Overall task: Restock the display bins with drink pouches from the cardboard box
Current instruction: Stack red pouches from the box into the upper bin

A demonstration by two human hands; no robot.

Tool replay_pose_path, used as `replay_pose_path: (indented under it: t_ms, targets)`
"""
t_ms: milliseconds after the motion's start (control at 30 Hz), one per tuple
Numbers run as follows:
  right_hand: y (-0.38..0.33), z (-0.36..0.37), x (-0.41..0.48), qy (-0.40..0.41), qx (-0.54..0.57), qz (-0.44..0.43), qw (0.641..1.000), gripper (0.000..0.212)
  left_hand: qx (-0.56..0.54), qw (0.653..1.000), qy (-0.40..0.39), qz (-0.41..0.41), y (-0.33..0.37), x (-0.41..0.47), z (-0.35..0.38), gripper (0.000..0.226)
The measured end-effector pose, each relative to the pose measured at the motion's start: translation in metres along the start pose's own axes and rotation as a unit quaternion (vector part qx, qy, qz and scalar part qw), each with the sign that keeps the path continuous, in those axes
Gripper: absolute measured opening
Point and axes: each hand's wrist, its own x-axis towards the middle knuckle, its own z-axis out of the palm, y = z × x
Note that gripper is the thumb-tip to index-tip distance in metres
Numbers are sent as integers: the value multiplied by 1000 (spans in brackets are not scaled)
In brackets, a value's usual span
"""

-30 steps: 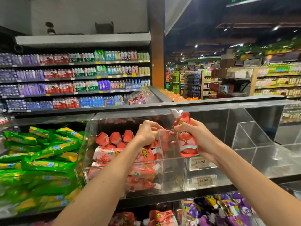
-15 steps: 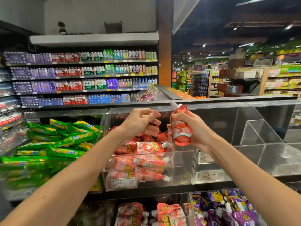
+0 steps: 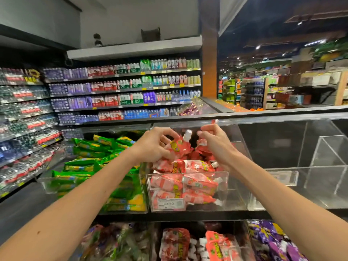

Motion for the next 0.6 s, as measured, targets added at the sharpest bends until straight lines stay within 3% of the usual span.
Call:
replay_pose_path:
  t_ms: [167, 433, 600]
  targets:
    - [8, -10, 3, -4, -12, 8, 1000, 18, 215, 974, -73, 3, -22, 13, 14, 43]
    - [10, -10, -1, -76, 75, 54, 993, 19, 186, 981, -55, -4, -40, 27, 26, 27]
    - [9, 1, -3, -123, 136, 88, 979, 49, 256, 962, -89, 17, -37, 25, 22, 30]
